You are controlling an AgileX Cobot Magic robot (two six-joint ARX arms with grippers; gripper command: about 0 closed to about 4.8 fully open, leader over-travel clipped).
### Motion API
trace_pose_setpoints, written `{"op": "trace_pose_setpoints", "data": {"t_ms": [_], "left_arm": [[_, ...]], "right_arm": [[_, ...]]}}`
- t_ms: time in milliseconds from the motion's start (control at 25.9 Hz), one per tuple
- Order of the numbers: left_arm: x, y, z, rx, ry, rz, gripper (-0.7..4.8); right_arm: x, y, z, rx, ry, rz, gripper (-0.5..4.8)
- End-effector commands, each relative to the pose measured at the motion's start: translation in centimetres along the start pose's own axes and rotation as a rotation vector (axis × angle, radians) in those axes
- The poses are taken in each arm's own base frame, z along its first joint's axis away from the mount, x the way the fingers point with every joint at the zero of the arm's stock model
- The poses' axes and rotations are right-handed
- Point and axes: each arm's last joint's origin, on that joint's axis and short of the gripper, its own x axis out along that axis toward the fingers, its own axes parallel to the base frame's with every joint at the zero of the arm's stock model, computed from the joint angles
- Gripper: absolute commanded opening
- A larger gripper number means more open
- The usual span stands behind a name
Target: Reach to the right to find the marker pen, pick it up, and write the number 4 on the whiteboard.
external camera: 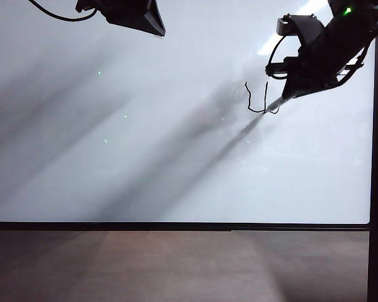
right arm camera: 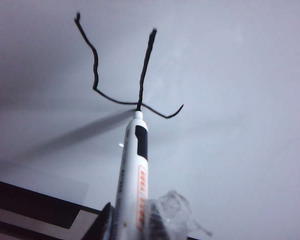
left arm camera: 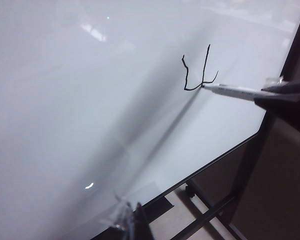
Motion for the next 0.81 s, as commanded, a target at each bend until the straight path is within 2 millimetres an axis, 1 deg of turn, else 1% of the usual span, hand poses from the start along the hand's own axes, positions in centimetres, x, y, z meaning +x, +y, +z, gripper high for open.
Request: {"op": "trace_pose_setpoints", "data": {"t_ms": [39,347,579,656,733,810], "left_arm": [[-0.2,0.0,0.3,0.0,-0.016,0.0,-0.05],[-0.2,0.0,0.3,0.0,-0.016,0.0,-0.05],[-0.2,0.0,0.3,0.0,-0.016,0.0,-0.05],[-0.2,0.0,0.3,0.0,-0.016,0.0,-0.05],[-0.2,0.0,0.4,0.0,-0.021,0.0,-0.05],[-0.7,0.1,0.8,-0.001,-0.041,0.001,-0.05]], "right_arm": [[0.3,0.0,-0.1,-0.001,-0.004,-0.005,-0.06],[1.5,0.2,-1.5,0.001,0.055,0.001,-0.05],[1.8,0.2,-2.0,0.0,0.076,0.003,-0.06],[1.5,0.2,-1.5,0.0,0.055,0.003,-0.05],[0.2,0.1,-0.2,0.001,0.012,0.006,-0.05],[-2.1,-0.1,1.7,0.002,-0.039,0.003,-0.06]]}}
